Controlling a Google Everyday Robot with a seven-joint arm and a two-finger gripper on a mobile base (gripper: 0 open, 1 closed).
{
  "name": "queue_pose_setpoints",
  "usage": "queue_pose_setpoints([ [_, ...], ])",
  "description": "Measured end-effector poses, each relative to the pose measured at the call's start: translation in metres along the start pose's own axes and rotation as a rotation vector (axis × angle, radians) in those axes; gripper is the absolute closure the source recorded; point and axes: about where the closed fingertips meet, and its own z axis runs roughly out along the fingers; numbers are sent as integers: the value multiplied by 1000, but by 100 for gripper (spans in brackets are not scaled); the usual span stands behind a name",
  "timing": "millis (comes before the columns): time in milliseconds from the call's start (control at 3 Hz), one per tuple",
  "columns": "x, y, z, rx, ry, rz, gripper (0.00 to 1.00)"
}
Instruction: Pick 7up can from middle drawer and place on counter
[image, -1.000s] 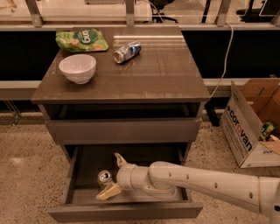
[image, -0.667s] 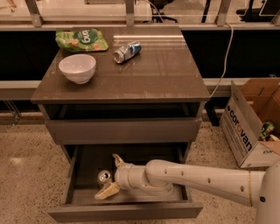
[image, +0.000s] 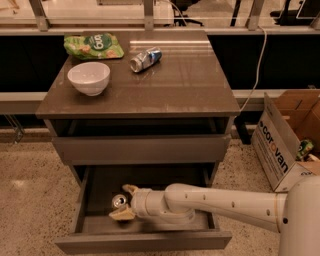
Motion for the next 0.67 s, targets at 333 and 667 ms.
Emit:
queue_pose_setpoints([
  [333, 7, 0, 4, -1, -8, 19, 55],
  [667, 7, 0, 2, 1, -47, 32, 79],
])
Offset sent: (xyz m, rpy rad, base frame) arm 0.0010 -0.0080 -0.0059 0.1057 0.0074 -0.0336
